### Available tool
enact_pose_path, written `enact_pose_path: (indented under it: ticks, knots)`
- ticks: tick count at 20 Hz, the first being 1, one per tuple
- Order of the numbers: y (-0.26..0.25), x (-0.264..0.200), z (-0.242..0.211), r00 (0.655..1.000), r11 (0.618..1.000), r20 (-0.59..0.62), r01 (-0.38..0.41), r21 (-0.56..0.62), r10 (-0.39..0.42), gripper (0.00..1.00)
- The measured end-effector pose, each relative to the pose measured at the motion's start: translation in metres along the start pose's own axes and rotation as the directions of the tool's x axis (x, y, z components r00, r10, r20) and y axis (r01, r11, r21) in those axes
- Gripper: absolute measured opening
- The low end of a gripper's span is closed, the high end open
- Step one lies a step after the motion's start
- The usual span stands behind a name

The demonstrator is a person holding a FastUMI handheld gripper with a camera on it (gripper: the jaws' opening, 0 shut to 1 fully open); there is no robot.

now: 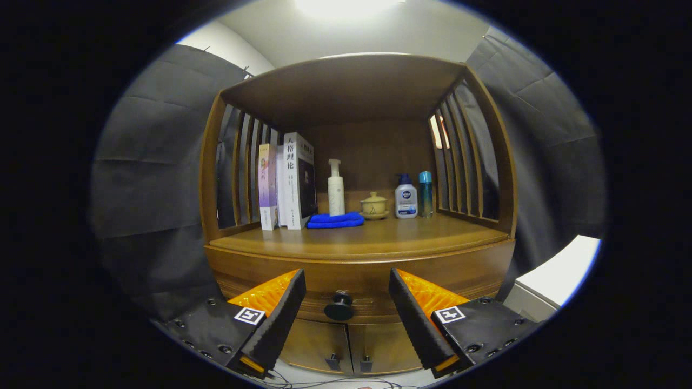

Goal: Pull open the drawer, take out the items inside it, and place them on the countertop above the cabinet.

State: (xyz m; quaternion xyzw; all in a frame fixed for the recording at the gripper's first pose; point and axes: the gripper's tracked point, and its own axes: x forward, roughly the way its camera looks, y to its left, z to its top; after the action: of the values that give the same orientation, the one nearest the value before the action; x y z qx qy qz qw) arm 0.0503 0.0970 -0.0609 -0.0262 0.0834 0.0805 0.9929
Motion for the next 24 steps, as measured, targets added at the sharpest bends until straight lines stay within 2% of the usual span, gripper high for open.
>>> enact_pose_path:
  ticks: [7, 14, 16, 18, 19, 23, 24]
  knots:
    - [0.011, 0.024, -0.036, 0.995, 1.0, -0.099, -0.019, 0.023, 0.021, 0.98]
    - [0.01, 0.039, -0.064, 0.987, 1.0, -0.163, 0.01, 0.004, -0.009, 0.68]
    - [0.009, 0.042, -0.071, 0.984, 1.0, -0.179, 0.016, 0.001, -0.015, 0.68]
    - [0.008, 0.047, -0.07, 0.984, 1.0, -0.179, 0.02, 0.0, -0.02, 0.59]
    - [0.002, 0.043, -0.069, 0.983, 0.999, -0.176, 0.048, -0.01, -0.049, 0.55]
    - [0.004, 0.046, -0.071, 0.978, 0.999, -0.204, 0.028, -0.038, -0.035, 0.4]
    - [0.004, 0.045, -0.072, 0.976, 0.999, -0.214, 0.024, -0.028, -0.03, 0.4]
